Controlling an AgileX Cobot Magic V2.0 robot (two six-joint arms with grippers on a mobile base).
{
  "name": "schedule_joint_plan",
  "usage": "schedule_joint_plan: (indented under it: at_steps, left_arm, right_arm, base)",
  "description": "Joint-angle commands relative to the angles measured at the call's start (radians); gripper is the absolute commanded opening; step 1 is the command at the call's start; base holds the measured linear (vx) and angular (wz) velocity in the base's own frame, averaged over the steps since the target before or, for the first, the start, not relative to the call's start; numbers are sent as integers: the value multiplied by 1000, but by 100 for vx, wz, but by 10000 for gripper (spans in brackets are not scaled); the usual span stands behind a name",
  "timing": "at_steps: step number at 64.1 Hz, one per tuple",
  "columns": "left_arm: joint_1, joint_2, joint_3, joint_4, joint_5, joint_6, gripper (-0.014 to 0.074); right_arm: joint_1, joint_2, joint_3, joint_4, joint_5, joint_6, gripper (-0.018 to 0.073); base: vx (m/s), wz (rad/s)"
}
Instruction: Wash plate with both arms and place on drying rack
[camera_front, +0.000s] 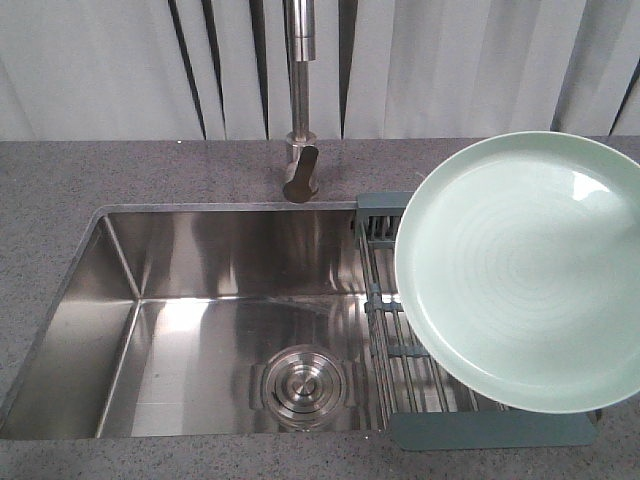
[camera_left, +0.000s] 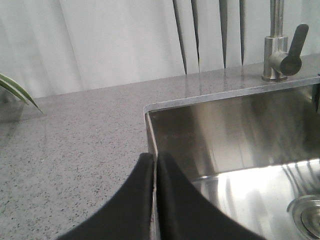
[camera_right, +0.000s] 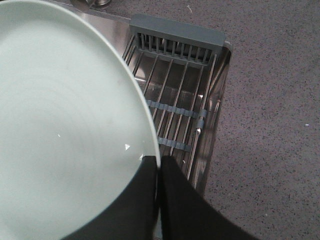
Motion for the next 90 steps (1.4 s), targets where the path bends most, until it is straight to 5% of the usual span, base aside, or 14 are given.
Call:
schedule_joint_plan:
  at_steps: [1,90]
  left_arm:
    - [-6,-15,26,-2,-68,-11,3]
    - [-6,-15,26,-2,-68,-11,3]
  right_arm:
    - [-7,-8,-26,10,-64,4,-8]
    - [-7,-8,-26,10,-64,4,-8]
  base:
    - [0,0]
    - [0,0]
